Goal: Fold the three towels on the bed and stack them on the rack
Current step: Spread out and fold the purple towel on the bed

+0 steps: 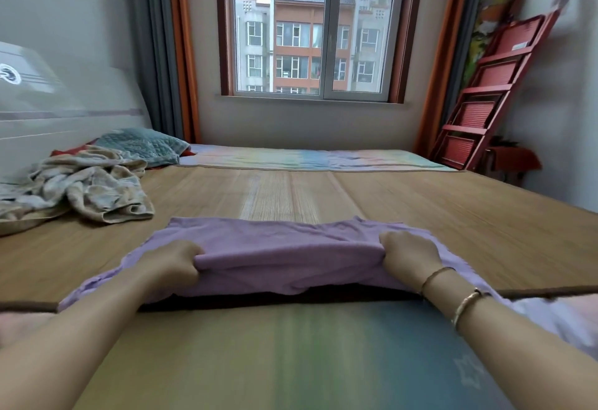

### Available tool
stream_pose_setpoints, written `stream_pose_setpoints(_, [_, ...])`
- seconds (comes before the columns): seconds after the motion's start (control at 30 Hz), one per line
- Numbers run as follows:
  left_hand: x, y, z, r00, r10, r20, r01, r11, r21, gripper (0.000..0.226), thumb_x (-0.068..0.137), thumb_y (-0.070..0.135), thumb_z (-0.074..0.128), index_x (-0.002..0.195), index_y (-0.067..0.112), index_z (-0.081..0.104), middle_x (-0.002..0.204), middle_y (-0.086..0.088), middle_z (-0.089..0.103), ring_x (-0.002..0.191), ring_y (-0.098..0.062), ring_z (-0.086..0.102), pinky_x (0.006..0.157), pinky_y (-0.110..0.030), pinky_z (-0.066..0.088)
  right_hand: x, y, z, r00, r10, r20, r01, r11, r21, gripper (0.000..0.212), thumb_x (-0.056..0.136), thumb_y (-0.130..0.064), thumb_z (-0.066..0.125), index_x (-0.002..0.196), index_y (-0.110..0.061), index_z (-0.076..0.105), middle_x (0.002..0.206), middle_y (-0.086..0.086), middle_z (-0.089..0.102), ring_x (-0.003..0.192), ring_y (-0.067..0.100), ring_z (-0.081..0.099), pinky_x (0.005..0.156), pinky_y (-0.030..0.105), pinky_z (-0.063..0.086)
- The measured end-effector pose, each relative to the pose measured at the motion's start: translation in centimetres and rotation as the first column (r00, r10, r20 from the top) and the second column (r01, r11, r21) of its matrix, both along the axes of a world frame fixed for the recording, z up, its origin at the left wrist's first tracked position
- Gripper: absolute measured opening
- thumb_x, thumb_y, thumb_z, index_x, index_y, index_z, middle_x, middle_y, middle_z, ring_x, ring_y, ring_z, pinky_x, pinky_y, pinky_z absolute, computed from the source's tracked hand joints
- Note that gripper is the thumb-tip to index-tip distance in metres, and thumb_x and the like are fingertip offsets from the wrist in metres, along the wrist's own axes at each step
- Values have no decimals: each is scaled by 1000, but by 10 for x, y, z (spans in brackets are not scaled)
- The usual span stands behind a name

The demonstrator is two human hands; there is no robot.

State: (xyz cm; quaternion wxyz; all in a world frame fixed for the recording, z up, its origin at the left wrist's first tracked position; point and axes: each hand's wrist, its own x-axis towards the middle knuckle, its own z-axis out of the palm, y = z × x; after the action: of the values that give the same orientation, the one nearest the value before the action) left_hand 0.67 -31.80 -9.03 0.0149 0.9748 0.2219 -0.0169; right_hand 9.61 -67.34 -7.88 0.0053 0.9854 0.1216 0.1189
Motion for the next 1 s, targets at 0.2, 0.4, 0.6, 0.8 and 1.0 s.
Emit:
stream_pose_setpoints(0.2, [57, 13, 25, 991, -22, 134, 3, 990, 141, 22, 83, 24, 49, 100, 27, 63, 108, -2, 64, 104, -23, 61, 78, -31, 47, 49, 24, 7, 982, -91, 165, 117, 980, -160, 31, 98, -22, 37, 117, -27, 60, 121, -1, 61, 122, 22, 44, 103, 44, 30])
stream_pose_setpoints(0.4, [138, 29, 22, 979, -23, 201, -53, 930, 363, 27, 87, 20, 47, 104, 30, 65, 116, 0, 65, 113, -23, 56, 91, -33, 40, 127, 44, 17, 982, -132, 137, 162, 957, -238, 34, 95, -16, 37, 121, -26, 58, 128, 0, 57, 129, 21, 39, 114, 52, 16])
stream_pose_setpoints(0.6, [186, 54, -33, 946, -10, 325, -6, 999, 48, 18, 81, 26, 51, 95, 25, 62, 108, -8, 68, 105, -30, 59, 87, -35, 41, 185, 39, -22, 991, -122, -63, 119, 992, -40, 34, 86, -19, 44, 119, -19, 50, 123, 7, 61, 118, 27, 52, 98, 40, 36])
stream_pose_setpoints(0.8, [197, 57, -43, 924, 24, 383, -15, 1000, -25, 23, 85, 30, 53, 104, 19, 58, 116, -12, 59, 109, -34, 52, 93, -40, 36, 194, 32, -30, 998, -49, -28, 54, 970, 239, 19, 90, -23, 38, 105, -17, 48, 116, 15, 61, 109, 32, 53, 91, 42, 34])
stream_pose_setpoints(1.0, [178, 11, -32, 759, -278, 589, 372, 927, -42, 43, 83, 38, 55, 123, 21, 59, 129, -5, 57, 114, -28, 55, 100, -42, 39, 185, 31, -37, 994, -61, 89, 63, 998, -19, 39, 96, -29, 37, 134, -17, 36, 133, 8, 41, 124, 29, 38, 111, 45, 23])
